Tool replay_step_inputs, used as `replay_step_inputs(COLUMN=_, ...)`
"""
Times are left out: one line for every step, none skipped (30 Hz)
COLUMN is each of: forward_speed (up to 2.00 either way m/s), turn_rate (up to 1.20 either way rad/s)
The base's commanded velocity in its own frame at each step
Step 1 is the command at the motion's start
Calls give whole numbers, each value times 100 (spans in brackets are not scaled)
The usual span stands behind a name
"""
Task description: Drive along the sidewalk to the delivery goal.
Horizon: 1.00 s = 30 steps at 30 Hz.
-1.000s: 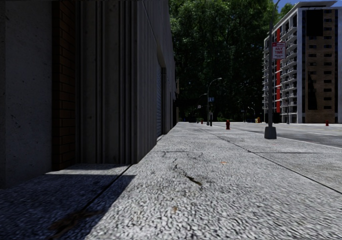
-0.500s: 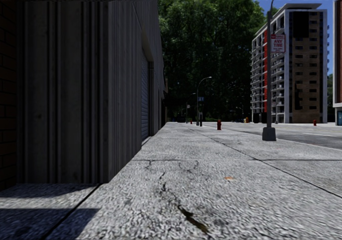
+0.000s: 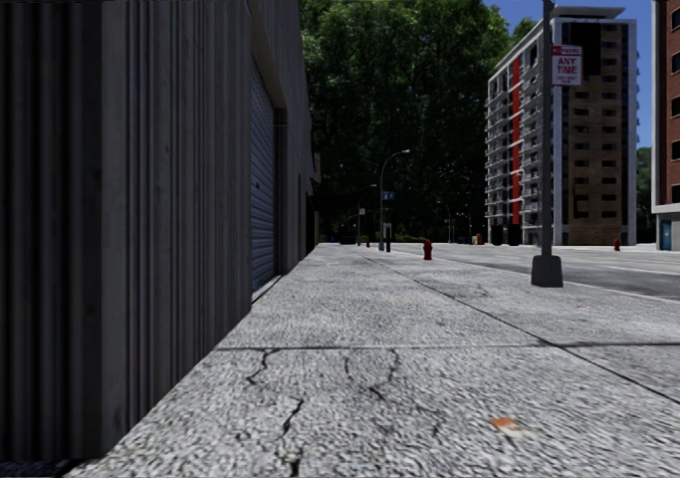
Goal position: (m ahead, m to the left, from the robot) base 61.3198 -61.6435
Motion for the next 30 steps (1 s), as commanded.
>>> replay_step_inputs(forward_speed=200, turn_rate=0)
replay_step_inputs(forward_speed=200, turn_rate=0)
replay_step_inputs(forward_speed=200, turn_rate=0)
replay_step_inputs(forward_speed=200, turn_rate=0)
replay_step_inputs(forward_speed=200, turn_rate=0)
replay_step_inputs(forward_speed=200, turn_rate=0)
replay_step_inputs(forward_speed=200, turn_rate=0)
replay_step_inputs(forward_speed=200, turn_rate=0)
replay_step_inputs(forward_speed=200, turn_rate=0)
replay_step_inputs(forward_speed=200, turn_rate=0)
replay_step_inputs(forward_speed=200, turn_rate=0)
replay_step_inputs(forward_speed=200, turn_rate=0)
replay_step_inputs(forward_speed=200, turn_rate=0)
replay_step_inputs(forward_speed=200, turn_rate=0)
replay_step_inputs(forward_speed=200, turn_rate=0)
replay_step_inputs(forward_speed=200, turn_rate=0)
replay_step_inputs(forward_speed=200, turn_rate=0)
replay_step_inputs(forward_speed=200, turn_rate=0)
replay_step_inputs(forward_speed=200, turn_rate=0)
replay_step_inputs(forward_speed=200, turn_rate=0)
replay_step_inputs(forward_speed=200, turn_rate=0)
replay_step_inputs(forward_speed=200, turn_rate=0)
replay_step_inputs(forward_speed=200, turn_rate=0)
replay_step_inputs(forward_speed=200, turn_rate=0)
replay_step_inputs(forward_speed=200, turn_rate=0)
replay_step_inputs(forward_speed=200, turn_rate=0)
replay_step_inputs(forward_speed=200, turn_rate=0)
replay_step_inputs(forward_speed=200, turn_rate=0)
replay_step_inputs(forward_speed=200, turn_rate=0)
replay_step_inputs(forward_speed=200, turn_rate=0)
